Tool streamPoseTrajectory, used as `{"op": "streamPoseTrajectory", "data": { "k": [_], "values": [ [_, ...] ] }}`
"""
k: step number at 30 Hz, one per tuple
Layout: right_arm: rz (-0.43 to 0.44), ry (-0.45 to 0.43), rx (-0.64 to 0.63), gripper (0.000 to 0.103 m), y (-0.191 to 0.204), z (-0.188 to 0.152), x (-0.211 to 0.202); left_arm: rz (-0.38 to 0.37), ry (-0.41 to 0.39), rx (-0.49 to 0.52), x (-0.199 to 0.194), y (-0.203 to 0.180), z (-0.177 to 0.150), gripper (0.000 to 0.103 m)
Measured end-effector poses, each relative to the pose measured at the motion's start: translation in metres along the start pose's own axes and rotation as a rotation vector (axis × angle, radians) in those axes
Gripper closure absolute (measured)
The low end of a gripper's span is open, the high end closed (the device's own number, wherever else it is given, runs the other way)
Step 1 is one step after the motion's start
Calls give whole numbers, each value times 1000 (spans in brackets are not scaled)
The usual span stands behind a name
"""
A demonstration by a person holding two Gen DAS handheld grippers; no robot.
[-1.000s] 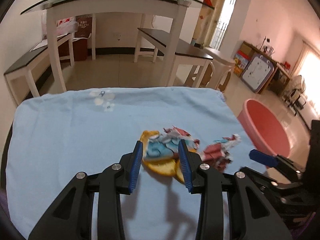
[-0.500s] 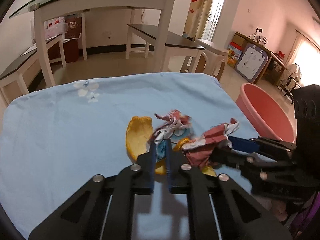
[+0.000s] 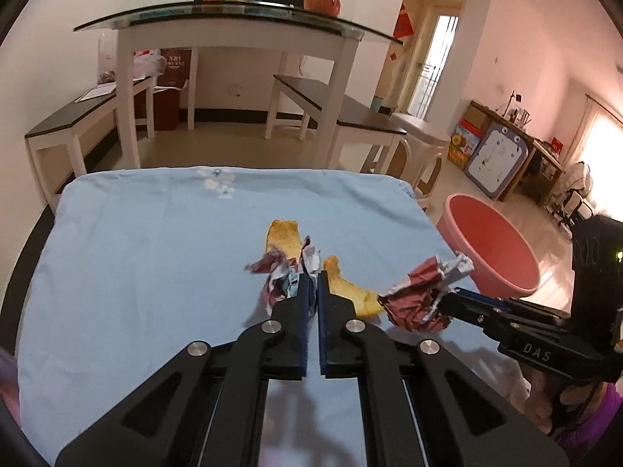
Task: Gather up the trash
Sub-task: 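Grasp a crumpled wrapper with the left tool while the right tool grasps another crumpled wrapper, then lift both crumpled wrappers off the table, leaving the orange peel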
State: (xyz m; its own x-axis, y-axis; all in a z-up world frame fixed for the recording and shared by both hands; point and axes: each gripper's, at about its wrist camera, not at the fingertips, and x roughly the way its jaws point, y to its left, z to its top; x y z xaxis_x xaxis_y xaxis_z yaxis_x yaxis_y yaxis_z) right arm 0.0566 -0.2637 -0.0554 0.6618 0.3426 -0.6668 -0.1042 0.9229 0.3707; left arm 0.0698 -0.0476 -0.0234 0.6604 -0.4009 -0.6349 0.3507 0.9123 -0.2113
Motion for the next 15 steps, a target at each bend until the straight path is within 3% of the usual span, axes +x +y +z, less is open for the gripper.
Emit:
{"op": "streamPoseTrajectory", "data": {
  "k": [9,15],
  "values": [
    [-26,85,-50,86,17,-50,-24,-11,44,-10,-28,-7,-48,100],
    [-19,82,-111,86,34,-65,-34,6,84,-43,-37,-2,-76,100]
  ]
}}
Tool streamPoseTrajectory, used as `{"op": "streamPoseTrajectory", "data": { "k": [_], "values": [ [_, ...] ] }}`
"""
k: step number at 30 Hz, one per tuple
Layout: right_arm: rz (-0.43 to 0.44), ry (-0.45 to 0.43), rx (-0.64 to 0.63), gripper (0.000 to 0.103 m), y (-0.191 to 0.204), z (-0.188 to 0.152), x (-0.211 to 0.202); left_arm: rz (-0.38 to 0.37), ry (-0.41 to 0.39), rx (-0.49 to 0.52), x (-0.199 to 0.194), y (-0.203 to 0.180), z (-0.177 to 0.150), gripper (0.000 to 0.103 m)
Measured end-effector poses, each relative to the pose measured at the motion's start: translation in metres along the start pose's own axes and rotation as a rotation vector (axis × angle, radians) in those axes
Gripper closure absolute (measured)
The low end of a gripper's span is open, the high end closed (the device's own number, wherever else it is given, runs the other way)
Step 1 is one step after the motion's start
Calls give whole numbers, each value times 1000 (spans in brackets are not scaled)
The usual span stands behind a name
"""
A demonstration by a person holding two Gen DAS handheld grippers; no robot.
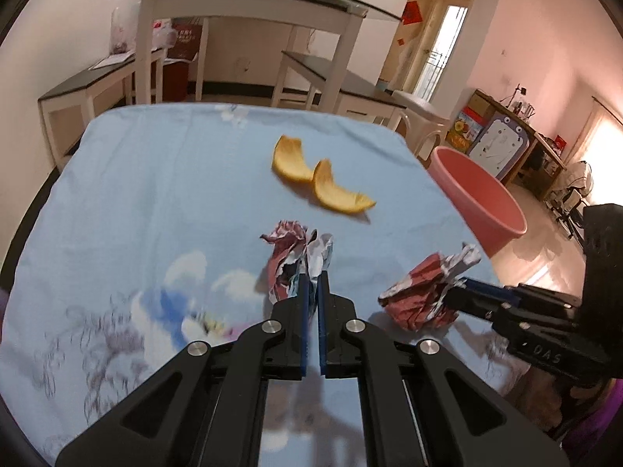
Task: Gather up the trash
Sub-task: 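Lift both crumpled wrappers off the table, leaving the orange peel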
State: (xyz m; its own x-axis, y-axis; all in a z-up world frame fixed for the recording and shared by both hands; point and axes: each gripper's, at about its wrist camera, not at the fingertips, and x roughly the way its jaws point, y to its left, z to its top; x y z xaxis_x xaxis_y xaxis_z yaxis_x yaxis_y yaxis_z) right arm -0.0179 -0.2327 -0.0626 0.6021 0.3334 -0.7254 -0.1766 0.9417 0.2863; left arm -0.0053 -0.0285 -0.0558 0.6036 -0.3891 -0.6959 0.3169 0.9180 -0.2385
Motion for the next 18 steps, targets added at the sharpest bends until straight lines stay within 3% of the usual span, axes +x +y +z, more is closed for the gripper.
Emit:
{"op": "streamPoseTrajectory", "data": {
  "k": [11,12,13,15,18],
  "values": [
    [2,3,9,83,-2,-6,-3,16,21,1,-3,-2,-14,100],
    [-2,7,11,76,-2,-6,-3,16,26,0,-2,-2,-14,100],
    [-4,12,12,61,-2,-7,-2,14,31,-4,-1,-2,-14,100],
    [-12,14,15,49,-1,-8,-1,16,41,-16,1,-1,-15,99],
    [-9,13,13,49,-1,-8,1,29,52,-26,3,1,-16,99]
  ]
}}
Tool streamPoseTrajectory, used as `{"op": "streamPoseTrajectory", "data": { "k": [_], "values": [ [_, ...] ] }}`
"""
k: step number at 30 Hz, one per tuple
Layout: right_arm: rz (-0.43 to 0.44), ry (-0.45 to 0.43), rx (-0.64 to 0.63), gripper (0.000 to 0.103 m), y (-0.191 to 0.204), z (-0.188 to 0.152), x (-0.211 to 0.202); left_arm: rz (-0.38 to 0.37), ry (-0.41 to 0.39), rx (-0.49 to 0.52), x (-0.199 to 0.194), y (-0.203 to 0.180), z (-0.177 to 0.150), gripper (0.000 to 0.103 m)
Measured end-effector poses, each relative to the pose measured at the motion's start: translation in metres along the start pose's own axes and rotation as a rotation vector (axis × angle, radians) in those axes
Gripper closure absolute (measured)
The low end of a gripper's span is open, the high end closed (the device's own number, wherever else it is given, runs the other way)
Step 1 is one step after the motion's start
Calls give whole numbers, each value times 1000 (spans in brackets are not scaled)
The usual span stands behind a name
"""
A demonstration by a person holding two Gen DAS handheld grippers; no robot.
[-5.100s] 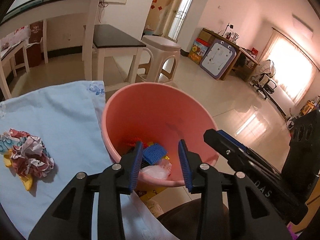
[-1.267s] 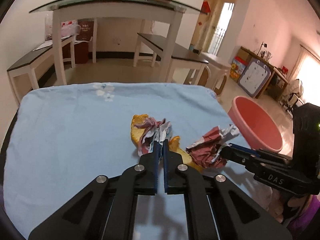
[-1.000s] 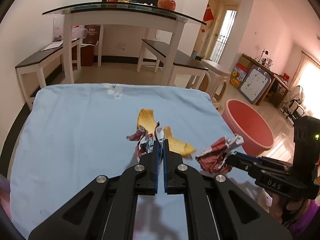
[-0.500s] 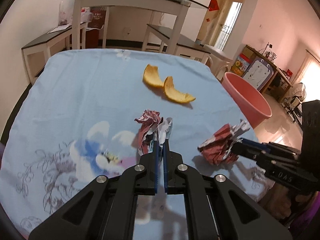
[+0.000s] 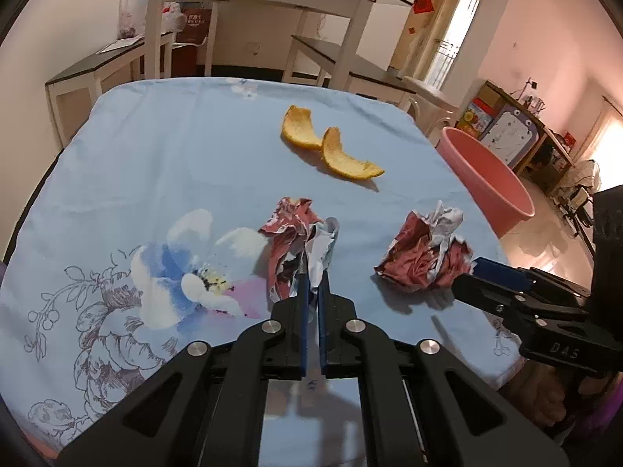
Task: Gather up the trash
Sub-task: 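Lift both crumpled wrappers off the table, leaving the orange peel, then carry both crumpled wrappers with both tools over the pink bucket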
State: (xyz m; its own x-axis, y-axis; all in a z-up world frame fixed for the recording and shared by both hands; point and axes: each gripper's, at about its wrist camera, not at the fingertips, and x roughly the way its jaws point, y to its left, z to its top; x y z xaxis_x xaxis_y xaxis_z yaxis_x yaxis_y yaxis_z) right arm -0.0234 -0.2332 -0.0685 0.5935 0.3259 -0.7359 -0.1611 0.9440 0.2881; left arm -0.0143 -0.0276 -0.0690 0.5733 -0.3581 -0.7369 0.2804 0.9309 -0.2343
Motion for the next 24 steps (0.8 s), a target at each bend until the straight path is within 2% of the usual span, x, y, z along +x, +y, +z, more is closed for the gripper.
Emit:
{"op": "streamPoseTrajectory", "data": {
  "k": [9,11,12,13,24],
  "values": [
    [5,-43,-14,45,1,9,2,8,10,-1,3,0,1,99],
    [27,-41,-7,53,0,10,6,13,14,6,4,-2,1,99],
    [41,-35,-4,78,-1,11,8,14,11,9,4,-3,1,99],
    [43,-24,-4,83,-1,10,10,16,6,15,4,-5,2,100],
    [66,-86,0,87,-5,8,-7,39,-58,34,-10,-18,13,100]
  ]
}}
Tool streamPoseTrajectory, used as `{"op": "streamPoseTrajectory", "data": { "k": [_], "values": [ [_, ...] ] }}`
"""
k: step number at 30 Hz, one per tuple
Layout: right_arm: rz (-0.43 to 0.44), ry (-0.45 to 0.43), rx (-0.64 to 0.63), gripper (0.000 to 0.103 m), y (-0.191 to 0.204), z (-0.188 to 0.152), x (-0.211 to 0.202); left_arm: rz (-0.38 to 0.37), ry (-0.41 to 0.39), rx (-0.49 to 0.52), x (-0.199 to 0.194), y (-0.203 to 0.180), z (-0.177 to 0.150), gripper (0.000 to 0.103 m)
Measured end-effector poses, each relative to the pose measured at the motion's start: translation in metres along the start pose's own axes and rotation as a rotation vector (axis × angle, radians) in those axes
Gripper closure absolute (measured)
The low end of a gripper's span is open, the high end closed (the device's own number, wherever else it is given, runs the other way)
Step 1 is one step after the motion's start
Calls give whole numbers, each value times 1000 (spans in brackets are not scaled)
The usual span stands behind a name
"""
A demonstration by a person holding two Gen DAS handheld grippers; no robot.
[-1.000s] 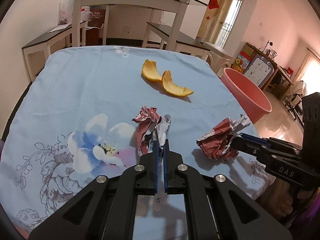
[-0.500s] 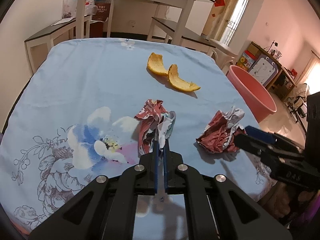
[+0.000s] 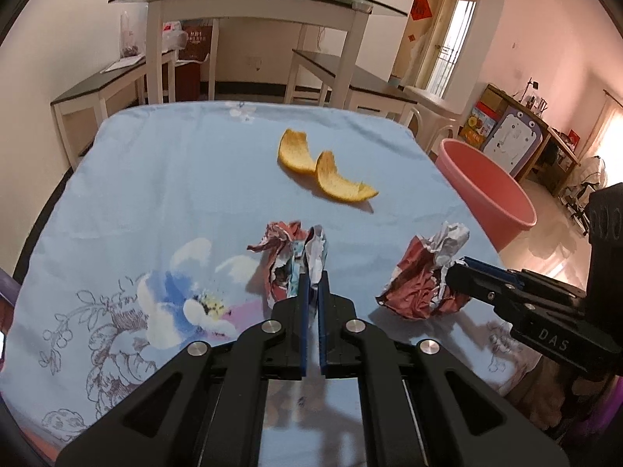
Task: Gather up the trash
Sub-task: 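Carry both crumpled wrappers with both tools over the pink bucket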
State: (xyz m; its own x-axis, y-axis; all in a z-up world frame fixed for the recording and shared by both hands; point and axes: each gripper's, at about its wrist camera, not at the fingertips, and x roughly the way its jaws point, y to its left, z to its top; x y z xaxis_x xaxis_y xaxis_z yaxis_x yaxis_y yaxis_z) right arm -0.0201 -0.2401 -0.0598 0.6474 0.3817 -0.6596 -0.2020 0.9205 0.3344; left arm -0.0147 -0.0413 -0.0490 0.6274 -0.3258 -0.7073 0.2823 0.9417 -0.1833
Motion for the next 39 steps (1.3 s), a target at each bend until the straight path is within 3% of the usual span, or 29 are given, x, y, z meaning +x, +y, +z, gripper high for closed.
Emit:
{"op": "streamPoseTrajectory", "data": {
  "k": [11,22,29,39],
  "values": [
    [-45,-117,42,87,-26,24,-35,-14,-112,41,-21,-29,31,100],
    [-140,-274,107,87,-72,58,-84,-81,-185,117,-22,-82,68,100],
    [-233,-335,189,87,-124,67,-105,-154,-190,176,-5,-126,88,100],
    [-322,-355,289,86,-187,55,-112,-268,-147,257,39,-197,100,100]
  ]
}}
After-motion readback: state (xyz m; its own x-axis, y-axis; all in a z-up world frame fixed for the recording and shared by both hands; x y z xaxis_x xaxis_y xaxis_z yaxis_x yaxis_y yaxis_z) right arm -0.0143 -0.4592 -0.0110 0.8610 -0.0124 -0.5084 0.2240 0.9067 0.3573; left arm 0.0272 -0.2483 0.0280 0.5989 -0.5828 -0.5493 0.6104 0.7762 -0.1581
